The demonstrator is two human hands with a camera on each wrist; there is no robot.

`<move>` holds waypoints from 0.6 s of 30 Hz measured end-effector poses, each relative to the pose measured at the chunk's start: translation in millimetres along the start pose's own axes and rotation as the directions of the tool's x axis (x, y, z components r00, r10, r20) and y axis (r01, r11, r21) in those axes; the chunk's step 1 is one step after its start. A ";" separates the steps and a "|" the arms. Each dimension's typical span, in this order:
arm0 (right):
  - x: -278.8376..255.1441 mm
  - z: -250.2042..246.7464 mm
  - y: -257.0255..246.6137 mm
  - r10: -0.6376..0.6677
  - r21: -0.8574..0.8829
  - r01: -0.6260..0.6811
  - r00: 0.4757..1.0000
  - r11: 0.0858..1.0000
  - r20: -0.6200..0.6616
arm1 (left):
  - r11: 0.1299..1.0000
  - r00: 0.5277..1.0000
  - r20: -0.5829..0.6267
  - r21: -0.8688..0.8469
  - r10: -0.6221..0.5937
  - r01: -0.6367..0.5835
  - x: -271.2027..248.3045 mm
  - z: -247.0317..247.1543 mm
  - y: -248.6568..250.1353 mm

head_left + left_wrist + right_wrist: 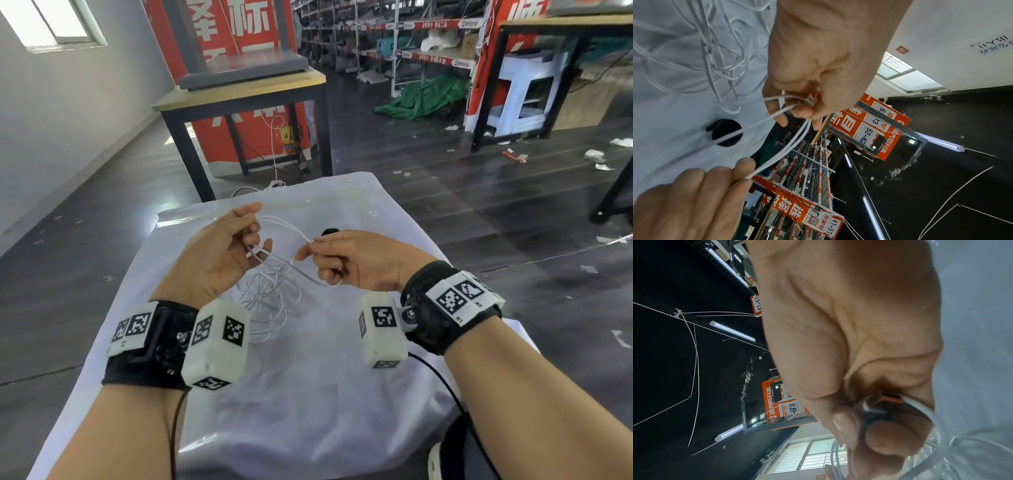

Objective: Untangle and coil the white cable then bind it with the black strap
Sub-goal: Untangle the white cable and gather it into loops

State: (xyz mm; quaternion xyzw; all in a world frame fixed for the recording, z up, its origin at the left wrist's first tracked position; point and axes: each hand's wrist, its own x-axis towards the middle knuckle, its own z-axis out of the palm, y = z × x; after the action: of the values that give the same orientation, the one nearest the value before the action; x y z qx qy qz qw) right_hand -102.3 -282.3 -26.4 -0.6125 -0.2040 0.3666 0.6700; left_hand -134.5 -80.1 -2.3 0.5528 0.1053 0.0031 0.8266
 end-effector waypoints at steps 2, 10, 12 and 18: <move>0.6 -0.9 1.2 0.000 0.028 0.001 1.000 1.000 -0.021 | 0.998 1.000 -0.027 -0.059 -0.001 0.000 0.9 -1.1 0.0; 4.5 1.8 4.8 0.061 -0.047 -0.062 0.998 0.997 -0.020 | 0.997 0.995 -0.088 -0.045 0.054 -0.058 2.3 5.7 -5.6; 5.0 3.3 5.0 0.085 -0.082 -0.089 0.995 0.993 -0.045 | 0.998 0.993 -0.097 -0.026 0.060 -0.063 2.8 8.2 -7.9; 5.3 8.1 7.0 0.093 -0.202 -0.106 0.993 0.974 -0.074 | 0.992 0.998 -0.058 -0.122 0.031 -0.038 3.4 10.7 -9.8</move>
State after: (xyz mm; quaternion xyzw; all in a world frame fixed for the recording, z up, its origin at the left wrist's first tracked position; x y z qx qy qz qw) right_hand -106.4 -273.1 -32.8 -0.6993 -0.1885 0.3568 0.5900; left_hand -130.3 -93.2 -7.9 0.5022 0.1184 0.0392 0.8557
